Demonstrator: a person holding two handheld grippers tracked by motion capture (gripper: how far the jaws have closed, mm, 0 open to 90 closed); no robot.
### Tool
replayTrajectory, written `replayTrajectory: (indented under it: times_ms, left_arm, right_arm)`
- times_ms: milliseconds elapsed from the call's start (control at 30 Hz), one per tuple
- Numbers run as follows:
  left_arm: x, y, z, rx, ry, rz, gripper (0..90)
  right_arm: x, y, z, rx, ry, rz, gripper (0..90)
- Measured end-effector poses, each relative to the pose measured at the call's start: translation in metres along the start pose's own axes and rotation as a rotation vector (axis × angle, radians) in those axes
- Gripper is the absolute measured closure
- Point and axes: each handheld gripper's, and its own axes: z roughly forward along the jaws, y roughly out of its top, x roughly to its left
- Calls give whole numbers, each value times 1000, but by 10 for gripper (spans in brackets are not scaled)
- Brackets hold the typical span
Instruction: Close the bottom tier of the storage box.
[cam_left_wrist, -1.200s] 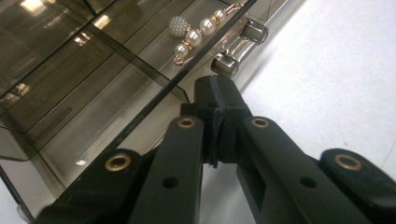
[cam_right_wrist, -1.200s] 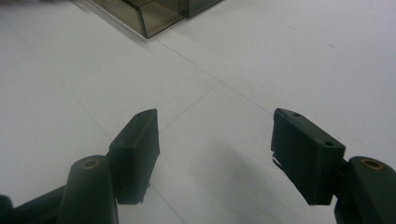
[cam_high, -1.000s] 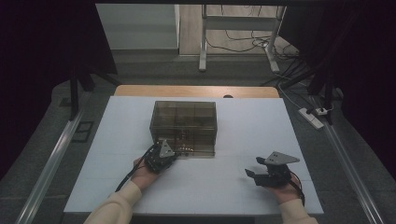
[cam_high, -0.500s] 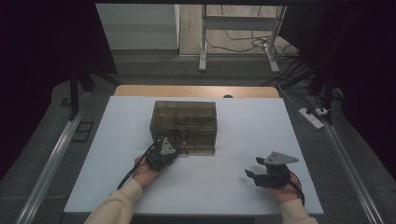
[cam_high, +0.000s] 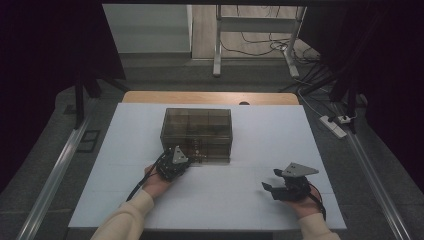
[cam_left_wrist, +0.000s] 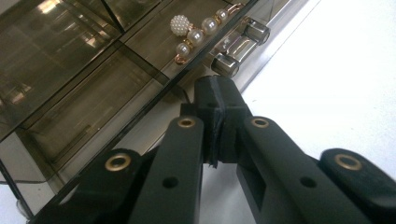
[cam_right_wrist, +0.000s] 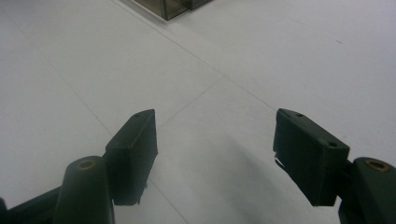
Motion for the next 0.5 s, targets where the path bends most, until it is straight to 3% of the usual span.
replayTrajectory:
  times_ms: [500]
  left_arm:
    - [4, 3, 3, 2, 10, -8, 888]
  right_arm:
    - [0, 0, 1, 10, 6, -5, 294]
